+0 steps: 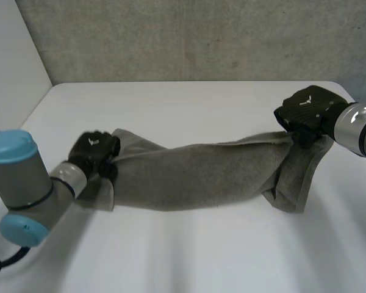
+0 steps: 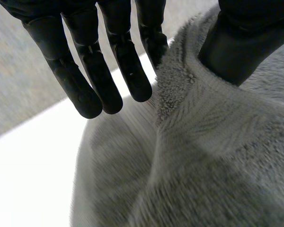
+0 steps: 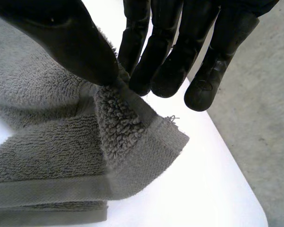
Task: Fold the towel.
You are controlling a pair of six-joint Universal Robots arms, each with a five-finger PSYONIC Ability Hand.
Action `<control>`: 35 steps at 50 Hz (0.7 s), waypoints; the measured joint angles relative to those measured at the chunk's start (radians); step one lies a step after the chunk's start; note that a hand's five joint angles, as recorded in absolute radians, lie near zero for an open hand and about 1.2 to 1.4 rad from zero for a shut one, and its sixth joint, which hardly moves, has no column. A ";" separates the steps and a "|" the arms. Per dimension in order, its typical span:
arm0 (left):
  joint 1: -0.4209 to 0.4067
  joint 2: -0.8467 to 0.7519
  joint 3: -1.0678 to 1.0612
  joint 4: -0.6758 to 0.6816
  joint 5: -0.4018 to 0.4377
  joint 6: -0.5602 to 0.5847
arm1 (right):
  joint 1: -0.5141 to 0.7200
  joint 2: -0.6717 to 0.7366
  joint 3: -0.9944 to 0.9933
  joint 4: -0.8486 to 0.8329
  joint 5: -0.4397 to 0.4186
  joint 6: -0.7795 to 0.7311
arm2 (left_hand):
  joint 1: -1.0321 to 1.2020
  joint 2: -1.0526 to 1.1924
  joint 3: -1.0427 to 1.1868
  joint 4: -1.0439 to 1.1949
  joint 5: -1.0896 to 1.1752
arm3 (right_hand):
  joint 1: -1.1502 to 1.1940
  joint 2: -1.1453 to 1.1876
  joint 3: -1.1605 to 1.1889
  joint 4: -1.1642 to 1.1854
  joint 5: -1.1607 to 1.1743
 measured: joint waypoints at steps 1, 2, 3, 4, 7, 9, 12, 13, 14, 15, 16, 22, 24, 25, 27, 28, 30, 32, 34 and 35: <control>0.001 0.011 0.018 0.001 -0.001 0.001 | 0.000 -0.001 -0.006 -0.017 -0.001 0.004 | 0.000 0.000 0.001 0.000 0.000 | 0.000 0.000 0.000 0.000 0.000; 0.001 0.016 0.026 0.002 -0.001 0.002 | 0.001 -0.002 -0.010 -0.030 -0.001 0.007 | 0.000 0.000 0.002 0.000 0.000 | 0.000 0.000 0.000 0.000 0.000; 0.002 0.029 0.048 0.003 -0.003 0.003 | 0.001 -0.003 -0.021 -0.061 -0.002 0.013 | 0.000 0.000 0.002 0.000 0.000 | 0.000 0.000 0.000 0.000 0.000; 0.003 0.046 0.079 0.006 -0.004 0.003 | 0.002 -0.004 -0.034 -0.096 -0.003 0.020 | 0.000 0.000 0.003 0.000 0.000 | 0.000 0.000 0.000 0.000 0.000; 0.004 0.080 0.161 0.020 -0.010 0.002 | 0.006 -0.004 -0.072 -0.225 -0.005 0.037 | 0.001 0.001 0.003 0.000 0.000 | 0.000 0.000 0.000 0.000 0.000; 0.001 0.113 0.262 0.063 -0.021 -0.008 | 0.013 -0.007 -0.105 -0.429 -0.001 0.067 | 0.002 0.001 0.004 0.000 0.000 | 0.000 0.000 0.000 0.000 0.000; -0.004 0.147 0.348 0.140 -0.028 -0.029 | 0.027 -0.025 -0.117 -0.675 0.010 0.114 | 0.004 0.001 0.005 0.000 0.000 | 0.000 0.000 0.000 0.000 0.000; -0.006 0.171 0.389 0.200 -0.030 -0.052 | 0.036 -0.047 -0.116 -0.806 0.019 0.147 | 0.004 0.001 0.005 0.000 0.000 | 0.000 0.000 0.000 0.000 0.000; -0.006 0.199 0.419 0.264 -0.032 -0.085 | 0.043 -0.074 -0.113 -0.916 0.027 0.183 | 0.004 0.001 0.006 0.000 0.000 | 0.000 0.000 0.000 0.000 0.000; -0.006 0.213 0.431 0.294 -0.033 -0.103 | 0.047 -0.090 -0.112 -0.966 0.031 0.202 | 0.004 0.001 0.006 0.000 0.000 | 0.000 0.000 0.000 0.000 0.000; -0.004 0.239 0.450 0.349 -0.034 -0.143 | 0.052 -0.116 -0.111 -1.026 0.036 0.235 | 0.004 0.001 0.006 0.000 0.000 | 0.000 0.000 0.000 0.000 0.000; 0.037 0.315 0.476 0.470 -0.042 -0.336 | 0.050 -0.144 -0.169 -0.942 0.012 0.361 | 0.004 0.001 0.006 0.000 0.006 | 0.000 0.000 0.000 0.000 0.000; 0.053 0.316 0.462 0.460 -0.043 -0.355 | 0.047 -0.127 -0.192 -0.848 -0.006 0.365 | 0.004 0.001 0.006 0.000 0.005 | 0.000 0.002 0.000 0.000 0.000; 0.064 0.316 0.446 0.449 -0.042 -0.360 | 0.046 -0.116 -0.203 -0.783 -0.018 0.358 | 0.004 0.001 0.006 0.000 0.006 | 0.000 0.007 0.000 0.000 0.000; 0.086 0.311 0.396 0.426 -0.039 -0.353 | 0.044 -0.095 -0.215 -0.665 -0.039 0.325 | 0.004 0.001 0.006 0.000 0.006 | 0.000 0.009 0.000 0.000 0.000; 0.090 0.310 0.383 0.421 -0.037 -0.348 | 0.044 -0.091 -0.214 -0.639 -0.043 0.313 | 0.004 0.001 0.006 0.000 0.006 | 0.000 0.009 0.000 0.000 0.000; 0.105 0.307 0.327 0.409 -0.027 -0.329 | 0.043 -0.080 -0.205 -0.570 -0.053 0.271 | 0.004 0.001 0.006 0.000 0.006 | 0.000 0.009 0.000 0.000 0.000; 0.123 0.303 0.241 0.401 0.001 -0.298 | 0.043 -0.067 -0.174 -0.507 -0.060 0.215 | 0.004 0.001 0.007 0.000 0.006 | 0.000 0.009 0.000 0.000 0.000; 0.135 0.300 0.166 0.400 0.036 -0.271 | 0.043 -0.058 -0.139 -0.478 -0.062 0.176 | 0.004 0.001 0.007 0.000 0.006 | 0.000 0.009 0.000 0.000 0.000; 0.141 0.299 0.123 0.402 0.060 -0.256 | 0.043 -0.051 -0.111 -0.467 -0.063 0.153 | 0.004 0.001 0.007 0.000 0.006 | 0.000 0.009 0.000 0.000 0.000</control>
